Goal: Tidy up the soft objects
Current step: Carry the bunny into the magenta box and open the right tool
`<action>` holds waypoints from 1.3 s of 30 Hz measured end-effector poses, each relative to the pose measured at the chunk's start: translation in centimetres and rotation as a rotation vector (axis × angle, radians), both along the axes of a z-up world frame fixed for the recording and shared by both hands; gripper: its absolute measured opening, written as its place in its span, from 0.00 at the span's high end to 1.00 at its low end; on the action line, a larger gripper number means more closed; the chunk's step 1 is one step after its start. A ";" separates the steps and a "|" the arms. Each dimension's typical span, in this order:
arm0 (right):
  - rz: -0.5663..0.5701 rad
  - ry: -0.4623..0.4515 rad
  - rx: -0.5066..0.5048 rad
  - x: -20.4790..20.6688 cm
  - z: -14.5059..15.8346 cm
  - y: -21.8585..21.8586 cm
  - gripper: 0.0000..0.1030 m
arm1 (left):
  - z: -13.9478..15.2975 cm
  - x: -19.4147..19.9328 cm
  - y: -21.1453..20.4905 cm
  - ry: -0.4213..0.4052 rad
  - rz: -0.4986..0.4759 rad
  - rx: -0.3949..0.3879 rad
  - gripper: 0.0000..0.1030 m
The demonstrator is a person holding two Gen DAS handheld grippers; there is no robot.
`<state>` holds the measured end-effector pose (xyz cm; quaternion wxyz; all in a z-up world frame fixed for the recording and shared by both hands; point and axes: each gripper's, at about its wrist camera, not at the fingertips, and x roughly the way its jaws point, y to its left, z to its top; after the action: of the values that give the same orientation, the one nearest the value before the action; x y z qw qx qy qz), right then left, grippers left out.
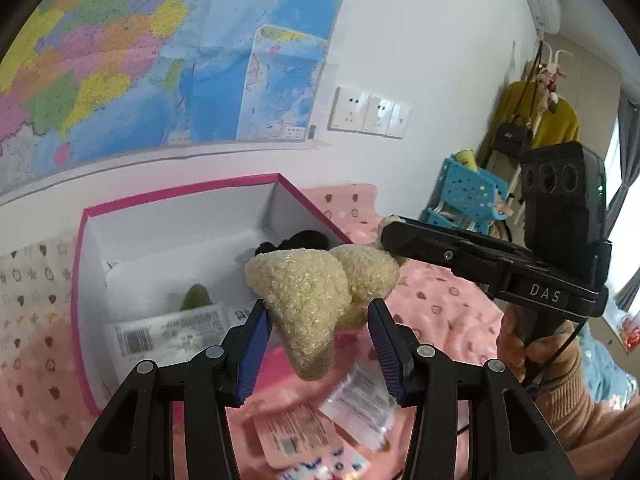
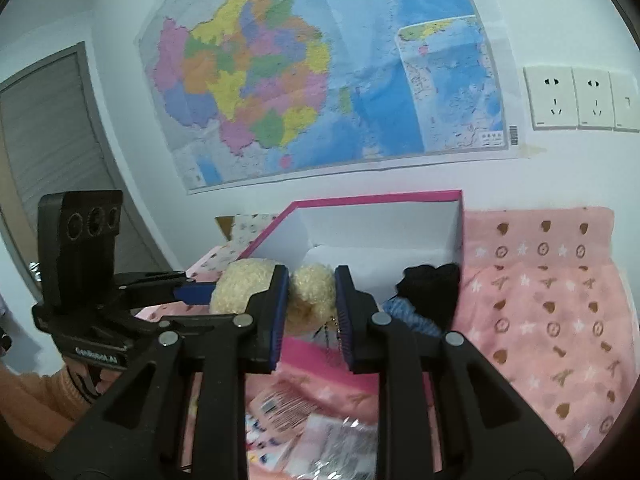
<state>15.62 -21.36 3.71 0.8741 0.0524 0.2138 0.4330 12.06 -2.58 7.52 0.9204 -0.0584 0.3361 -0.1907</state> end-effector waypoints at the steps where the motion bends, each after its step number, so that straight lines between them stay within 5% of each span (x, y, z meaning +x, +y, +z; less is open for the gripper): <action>1: -0.010 0.002 -0.007 0.5 -0.1 0.1 0.75 | -0.3 0.7 -0.1 0.009 0.003 0.005 0.52; 16: -0.115 0.148 -0.083 5.9 -4.3 0.4 0.69 | -5.0 6.0 0.0 0.125 0.113 0.096 0.50; 33: -0.081 0.155 -0.071 2.7 -4.7 -1.1 0.66 | -4.7 2.8 1.4 0.094 0.124 0.026 0.50; 39: -0.040 0.163 -0.052 0.6 -4.8 -1.7 0.57 | -4.2 0.7 1.6 0.065 0.103 0.009 0.48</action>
<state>16.18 -23.05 -1.05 0.8633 0.0690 0.2946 0.4039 12.73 -0.96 3.32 0.9180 -0.0776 0.3630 -0.1396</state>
